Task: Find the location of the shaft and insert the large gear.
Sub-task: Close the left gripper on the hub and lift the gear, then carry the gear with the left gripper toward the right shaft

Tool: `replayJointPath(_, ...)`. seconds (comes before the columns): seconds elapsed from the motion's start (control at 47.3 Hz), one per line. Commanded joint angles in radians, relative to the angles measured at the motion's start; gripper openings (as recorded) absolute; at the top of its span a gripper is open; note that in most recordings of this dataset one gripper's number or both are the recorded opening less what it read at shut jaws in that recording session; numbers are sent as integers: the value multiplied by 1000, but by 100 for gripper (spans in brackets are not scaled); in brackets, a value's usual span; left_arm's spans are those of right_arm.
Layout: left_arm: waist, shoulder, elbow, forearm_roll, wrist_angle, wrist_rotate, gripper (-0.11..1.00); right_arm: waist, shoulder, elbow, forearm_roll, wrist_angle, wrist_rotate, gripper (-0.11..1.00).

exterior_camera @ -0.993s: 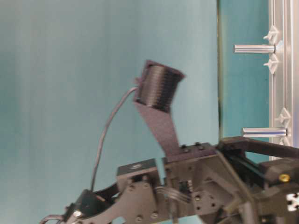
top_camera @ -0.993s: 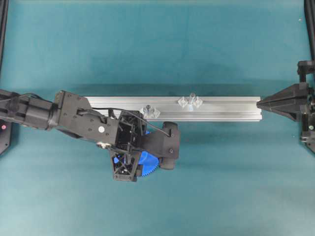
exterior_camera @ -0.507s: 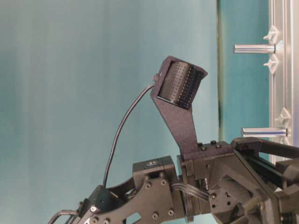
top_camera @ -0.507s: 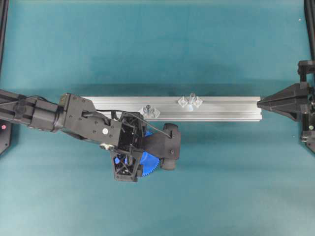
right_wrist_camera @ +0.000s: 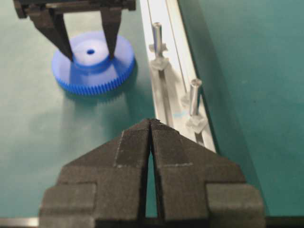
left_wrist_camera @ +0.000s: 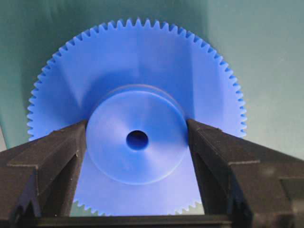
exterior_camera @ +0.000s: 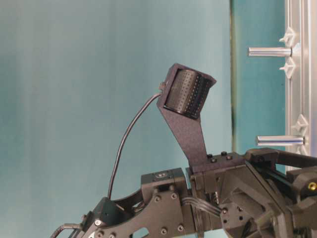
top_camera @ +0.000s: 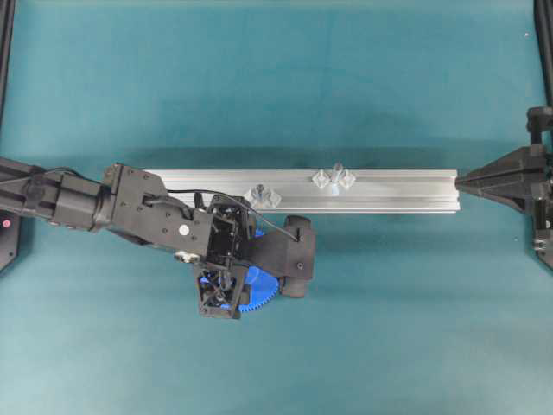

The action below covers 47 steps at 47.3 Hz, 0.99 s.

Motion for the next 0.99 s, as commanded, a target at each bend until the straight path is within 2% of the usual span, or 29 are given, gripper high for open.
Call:
replayJointPath(0.0, -6, -5, 0, 2, 2, -2, 71, -2, -2, -15, -2, -5, 6, 3)
replayJointPath(0.528, -6, -41, -55, 3, 15, 11, 71, -2, -17, -12, -2, -9, 8, 3)
replayJointPath(0.845, -6, -48, -176, 6, 138, 25, 71, -3, -31, -11, -3, -6, 8, 3)
replayJointPath(0.972, -6, -43, -236, 6, 210, 78, 71, -3, -31, -12, -2, -8, 8, 3)
